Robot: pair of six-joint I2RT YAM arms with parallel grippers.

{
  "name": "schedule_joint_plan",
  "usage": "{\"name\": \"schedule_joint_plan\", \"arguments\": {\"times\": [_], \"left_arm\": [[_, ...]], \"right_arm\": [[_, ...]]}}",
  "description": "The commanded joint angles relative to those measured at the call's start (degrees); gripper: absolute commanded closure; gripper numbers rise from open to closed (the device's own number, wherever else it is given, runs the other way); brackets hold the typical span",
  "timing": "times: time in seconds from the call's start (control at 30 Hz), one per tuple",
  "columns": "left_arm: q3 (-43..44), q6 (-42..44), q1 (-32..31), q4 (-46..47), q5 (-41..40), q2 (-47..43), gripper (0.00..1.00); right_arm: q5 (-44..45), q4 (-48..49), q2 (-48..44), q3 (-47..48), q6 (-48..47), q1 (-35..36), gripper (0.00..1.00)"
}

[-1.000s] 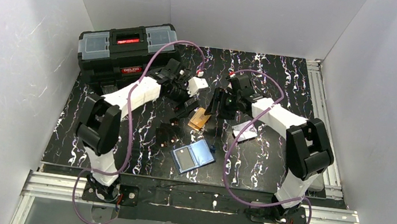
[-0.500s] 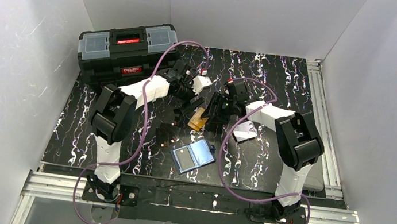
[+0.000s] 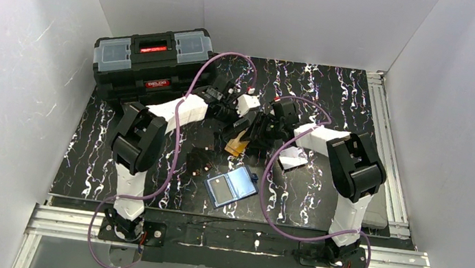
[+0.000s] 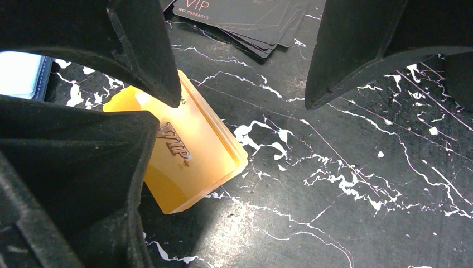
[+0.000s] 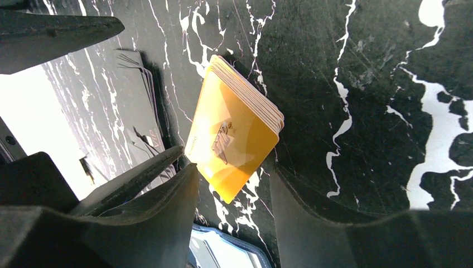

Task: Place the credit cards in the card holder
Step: Pick up the credit card from the center of the board.

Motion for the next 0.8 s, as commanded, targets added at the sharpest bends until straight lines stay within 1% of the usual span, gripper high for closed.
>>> {"name": "schedule_joint_plan", "arguments": {"times": [0.0,0.17,0.77], "left_arm": [[-0.50,0.76,0.07,0.11,0.70,-0.36,0.20],[0.03,1.05,-0.01,0.32,0.17,0.45,0.20],[0.10,2.47,-1.15,1.32,-1.61,3.17,0.18]], "right_arm": [[-0.84,3.38,0.98,-1.73,1.60,-0.59,0.44],[-1.52,4.61,1.47,-2.83,2.64,-0.89,0.47],[-1.89,5.66,1.86,-4.77,3.50,-1.34,0.50]]}}
